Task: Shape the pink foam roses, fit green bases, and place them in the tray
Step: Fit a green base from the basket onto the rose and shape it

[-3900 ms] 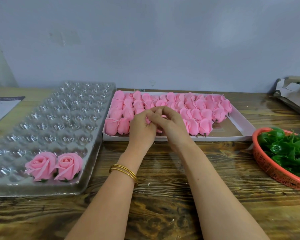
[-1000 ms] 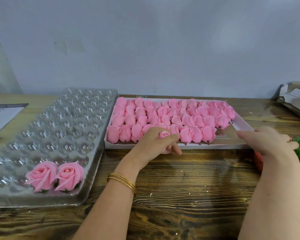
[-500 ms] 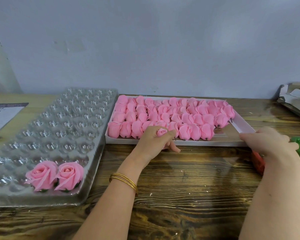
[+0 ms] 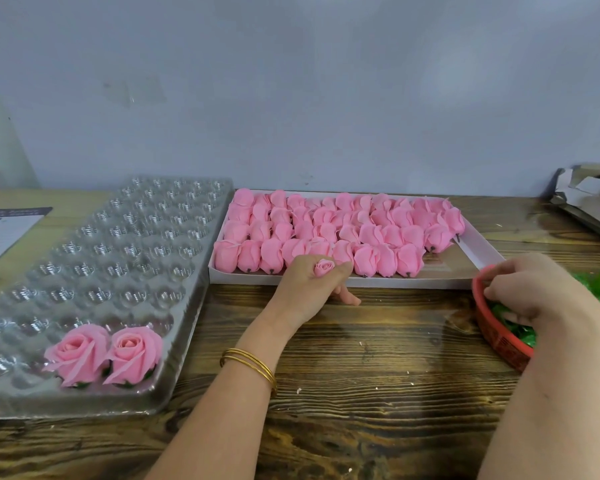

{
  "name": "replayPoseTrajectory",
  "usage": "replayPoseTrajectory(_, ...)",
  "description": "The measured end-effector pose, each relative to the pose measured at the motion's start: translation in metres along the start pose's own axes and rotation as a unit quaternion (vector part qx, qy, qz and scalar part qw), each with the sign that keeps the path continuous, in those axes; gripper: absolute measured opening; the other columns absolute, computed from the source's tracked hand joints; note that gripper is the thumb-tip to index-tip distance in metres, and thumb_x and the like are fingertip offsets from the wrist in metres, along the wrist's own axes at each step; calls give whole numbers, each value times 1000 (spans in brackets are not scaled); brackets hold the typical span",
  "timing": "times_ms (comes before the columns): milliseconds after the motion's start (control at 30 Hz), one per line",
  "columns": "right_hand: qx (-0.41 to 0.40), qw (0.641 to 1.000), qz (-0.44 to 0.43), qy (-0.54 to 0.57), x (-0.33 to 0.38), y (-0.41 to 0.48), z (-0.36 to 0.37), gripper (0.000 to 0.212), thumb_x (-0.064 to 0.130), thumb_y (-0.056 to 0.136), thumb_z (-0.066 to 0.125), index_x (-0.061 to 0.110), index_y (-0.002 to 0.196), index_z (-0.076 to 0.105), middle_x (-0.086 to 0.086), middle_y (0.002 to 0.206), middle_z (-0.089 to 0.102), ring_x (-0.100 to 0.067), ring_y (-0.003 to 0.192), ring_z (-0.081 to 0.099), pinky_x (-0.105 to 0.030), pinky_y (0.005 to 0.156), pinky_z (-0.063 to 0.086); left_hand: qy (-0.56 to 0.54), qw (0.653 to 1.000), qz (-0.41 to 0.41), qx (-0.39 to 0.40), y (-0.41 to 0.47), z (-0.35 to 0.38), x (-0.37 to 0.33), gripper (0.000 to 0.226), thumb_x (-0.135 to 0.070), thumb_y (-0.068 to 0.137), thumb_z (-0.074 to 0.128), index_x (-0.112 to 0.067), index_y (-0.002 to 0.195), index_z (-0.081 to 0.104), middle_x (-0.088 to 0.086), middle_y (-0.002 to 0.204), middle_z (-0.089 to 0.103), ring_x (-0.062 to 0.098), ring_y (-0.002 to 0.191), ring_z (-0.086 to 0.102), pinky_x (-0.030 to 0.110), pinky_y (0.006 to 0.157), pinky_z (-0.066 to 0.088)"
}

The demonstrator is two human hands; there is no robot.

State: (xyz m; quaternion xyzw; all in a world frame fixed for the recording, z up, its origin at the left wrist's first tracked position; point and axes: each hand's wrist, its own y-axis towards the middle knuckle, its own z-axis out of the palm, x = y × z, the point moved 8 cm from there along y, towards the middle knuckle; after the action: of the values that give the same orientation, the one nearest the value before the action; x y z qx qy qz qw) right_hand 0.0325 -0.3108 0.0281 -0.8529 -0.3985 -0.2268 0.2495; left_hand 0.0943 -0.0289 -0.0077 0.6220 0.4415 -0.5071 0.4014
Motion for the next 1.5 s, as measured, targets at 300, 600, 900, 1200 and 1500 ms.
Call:
replayPoseTrajectory(300,46,998,-43,6,36,-23,11,27,-8,84,63,16,82,74,-16,83,65,-36,81,68,-51,83,58,9,1000,-3,-12,1,-1,0,45,-25,100,55,17,84,60,14,70,74,14,76,74,22,92,43)
replayPoseTrajectory(600,61,993,-103,-13,51,-25,20,24,-8,82,64,14,81,73,-12,73,60,-27,61,56,-37,64,53,10,1000,-4,-13,1,-1,-1,39,-25,100,55,6,78,63,13,70,73,12,75,74,21,94,41)
replayPoseTrajectory(900,59,992,-112,-2,57,-25,25,21,-6,82,61,12,81,72,0,66,66,-17,57,63,-36,66,59,6,1000,-5,-6,1,0,1,35,-25,99,55,2,77,62,13,69,73,15,75,74,21,88,43)
replayPoseTrajectory(1200,18,991,-130,-11,60,-26,17,14,10,75,82,18,79,71,-9,91,64,-27,86,58,-34,73,45,11,1000,-3,-17,1,-2,-1,38,-25,99,56,5,77,64,11,67,72,11,72,73,16,84,45)
replayPoseTrajectory(1500,-26,987,-159,-4,65,-26,10,7,20,85,72,20,81,67,-6,93,67,-27,88,61,-31,69,40,3,999,-6,-32,0,-6,-1,36,-24,98,58,2,73,63,2,57,69,15,71,73,24,85,53)
